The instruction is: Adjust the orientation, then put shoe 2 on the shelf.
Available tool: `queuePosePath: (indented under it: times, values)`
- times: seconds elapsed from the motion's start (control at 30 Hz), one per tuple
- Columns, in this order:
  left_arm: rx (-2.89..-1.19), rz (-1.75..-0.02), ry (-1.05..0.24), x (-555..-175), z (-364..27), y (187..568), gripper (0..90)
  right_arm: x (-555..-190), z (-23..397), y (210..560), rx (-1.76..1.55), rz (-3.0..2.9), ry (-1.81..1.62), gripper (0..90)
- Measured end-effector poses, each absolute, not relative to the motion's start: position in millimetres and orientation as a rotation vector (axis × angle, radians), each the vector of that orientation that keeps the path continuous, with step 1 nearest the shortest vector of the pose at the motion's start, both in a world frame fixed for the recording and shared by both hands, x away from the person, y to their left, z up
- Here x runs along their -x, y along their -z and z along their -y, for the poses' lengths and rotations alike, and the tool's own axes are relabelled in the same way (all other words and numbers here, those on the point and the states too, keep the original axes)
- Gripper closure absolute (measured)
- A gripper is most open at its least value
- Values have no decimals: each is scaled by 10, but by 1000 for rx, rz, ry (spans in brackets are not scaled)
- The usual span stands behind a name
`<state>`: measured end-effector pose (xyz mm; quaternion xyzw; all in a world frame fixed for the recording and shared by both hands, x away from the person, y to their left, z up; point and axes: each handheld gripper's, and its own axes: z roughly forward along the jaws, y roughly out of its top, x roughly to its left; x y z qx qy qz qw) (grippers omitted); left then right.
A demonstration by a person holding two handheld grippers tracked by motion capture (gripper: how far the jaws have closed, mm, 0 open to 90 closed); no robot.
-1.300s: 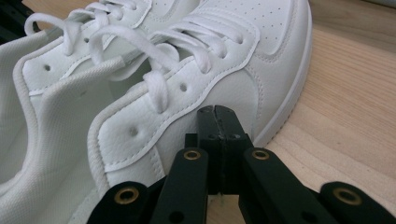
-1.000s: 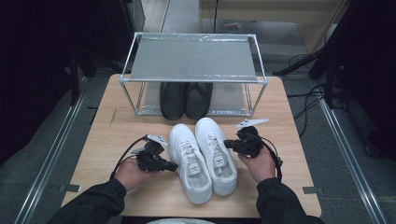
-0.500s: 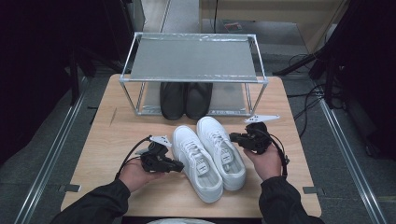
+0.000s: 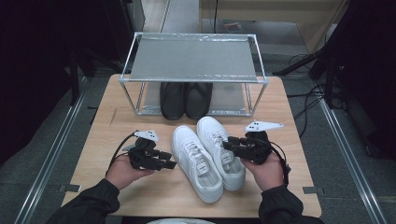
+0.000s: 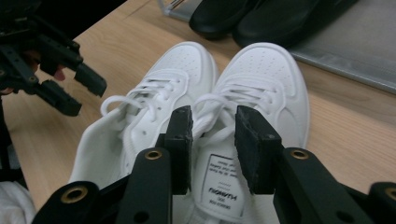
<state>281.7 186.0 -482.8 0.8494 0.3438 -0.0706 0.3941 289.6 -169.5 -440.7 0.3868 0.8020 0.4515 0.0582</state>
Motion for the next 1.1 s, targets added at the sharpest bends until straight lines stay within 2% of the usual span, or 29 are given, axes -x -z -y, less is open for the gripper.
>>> queuePosePath:
  times: [0.23, 0.73, 1.1]
  values:
    - [-2141, -876, 152, -2822, -1920, 4795, 442, -2728, 1639, 4413, -1152, -2451, -1369, 633]
    - [-2130, -888, 120, -2850, -2005, 4761, 437, -2548, 1514, 4503, -1156, -2481, -1360, 565]
    - [-2122, -898, 123, -2881, -2020, 4767, 435, -2545, 1450, 4568, -1199, -2432, -1300, 492]
